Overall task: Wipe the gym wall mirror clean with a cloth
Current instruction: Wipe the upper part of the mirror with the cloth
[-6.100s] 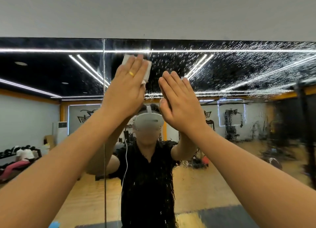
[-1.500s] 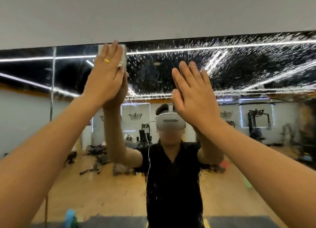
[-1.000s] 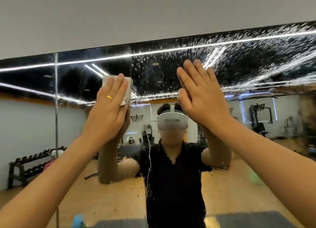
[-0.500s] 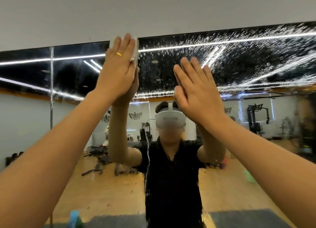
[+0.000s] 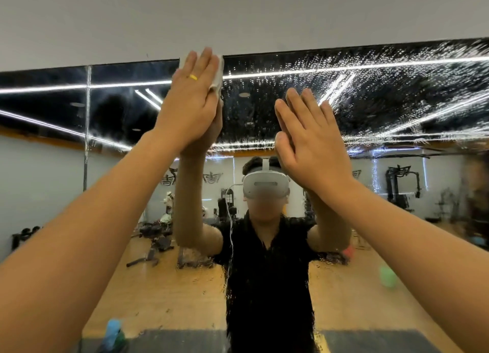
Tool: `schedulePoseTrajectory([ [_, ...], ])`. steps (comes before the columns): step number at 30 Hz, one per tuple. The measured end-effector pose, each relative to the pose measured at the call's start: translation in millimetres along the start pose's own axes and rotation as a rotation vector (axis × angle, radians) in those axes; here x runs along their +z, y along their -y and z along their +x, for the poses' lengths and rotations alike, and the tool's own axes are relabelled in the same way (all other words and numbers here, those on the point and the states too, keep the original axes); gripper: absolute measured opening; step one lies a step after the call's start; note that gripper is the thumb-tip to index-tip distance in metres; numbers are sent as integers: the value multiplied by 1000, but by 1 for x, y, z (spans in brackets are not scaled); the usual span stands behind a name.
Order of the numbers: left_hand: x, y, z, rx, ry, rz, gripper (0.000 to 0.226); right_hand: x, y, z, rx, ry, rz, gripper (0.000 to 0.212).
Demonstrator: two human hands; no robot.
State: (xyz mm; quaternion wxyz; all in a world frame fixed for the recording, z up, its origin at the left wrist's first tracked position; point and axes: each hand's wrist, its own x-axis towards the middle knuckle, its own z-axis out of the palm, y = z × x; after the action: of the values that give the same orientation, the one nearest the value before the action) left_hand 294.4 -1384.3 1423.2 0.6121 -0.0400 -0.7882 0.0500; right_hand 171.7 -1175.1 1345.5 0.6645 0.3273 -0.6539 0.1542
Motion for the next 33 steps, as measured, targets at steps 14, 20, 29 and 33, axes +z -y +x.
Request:
schedulePoseTrajectory([
  [14,25,-5,-57,26,-51,-47,60,2,2,0,1,-15,0,60],
  [20,14,-16,-16,17,-31,-15,59,1,2,0,-2,-23,8,60],
  [29,21,-29,9,38,-66,0,58,2,0,0,-11,-42,5,60],
  [33,29,-36,-40,51,-41,-56,60,4,0,0,-10,-58,2,60],
])
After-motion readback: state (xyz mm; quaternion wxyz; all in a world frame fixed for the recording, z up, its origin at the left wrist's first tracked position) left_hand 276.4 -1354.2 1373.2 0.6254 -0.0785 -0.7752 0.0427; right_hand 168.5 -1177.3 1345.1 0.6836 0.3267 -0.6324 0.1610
